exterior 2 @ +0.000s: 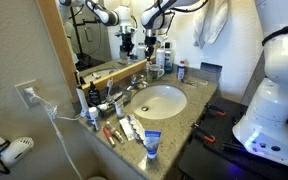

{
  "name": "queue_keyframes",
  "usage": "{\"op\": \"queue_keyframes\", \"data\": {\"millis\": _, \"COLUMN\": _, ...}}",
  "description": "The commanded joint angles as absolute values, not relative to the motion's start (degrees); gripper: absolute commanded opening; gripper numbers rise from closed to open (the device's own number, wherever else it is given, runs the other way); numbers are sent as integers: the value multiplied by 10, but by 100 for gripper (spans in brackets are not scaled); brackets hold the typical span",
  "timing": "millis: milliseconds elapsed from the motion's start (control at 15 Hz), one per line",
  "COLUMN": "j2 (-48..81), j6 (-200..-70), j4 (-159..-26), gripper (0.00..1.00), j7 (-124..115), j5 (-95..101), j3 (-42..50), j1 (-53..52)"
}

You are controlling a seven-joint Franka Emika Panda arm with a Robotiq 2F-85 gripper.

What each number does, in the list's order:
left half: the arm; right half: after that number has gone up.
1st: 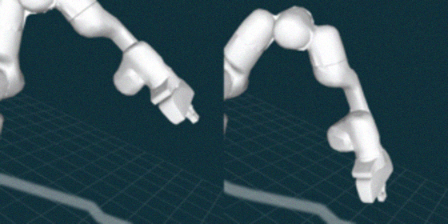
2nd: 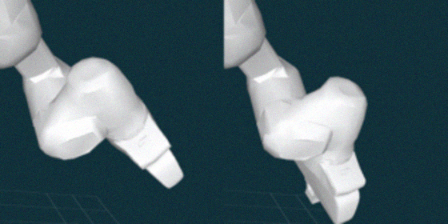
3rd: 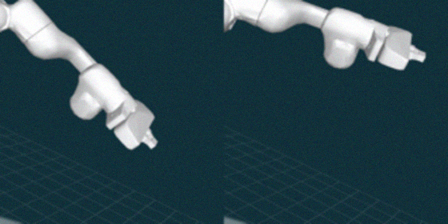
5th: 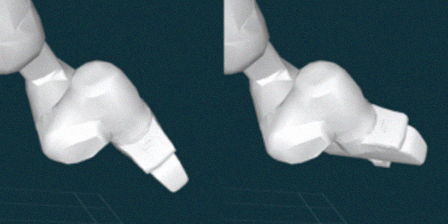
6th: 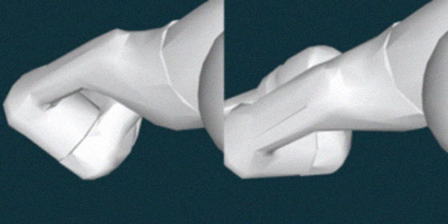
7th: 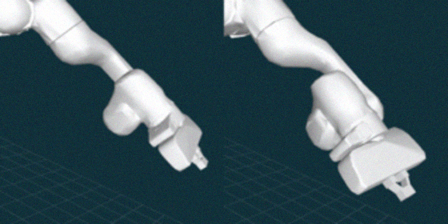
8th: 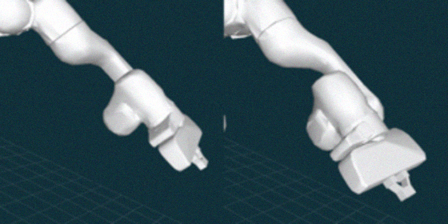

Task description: Press down on the pump bottle

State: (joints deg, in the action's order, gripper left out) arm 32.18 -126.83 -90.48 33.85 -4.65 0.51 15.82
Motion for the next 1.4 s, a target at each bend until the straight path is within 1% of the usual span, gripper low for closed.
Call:
{"op": "queue_keyframes", "data": {"millis": 0, "j2": 334, "j6": -1281, "j4": -920, "gripper": 0, "j7": 353, "j5": -61, "j3": -6, "j1": 167}}
{"op": "queue_keyframes", "data": {"millis": 1333, "j2": 332, "j6": -1293, "j4": -963, "gripper": 0, "j7": 358, "j5": -77, "j3": -12, "j1": 169}}
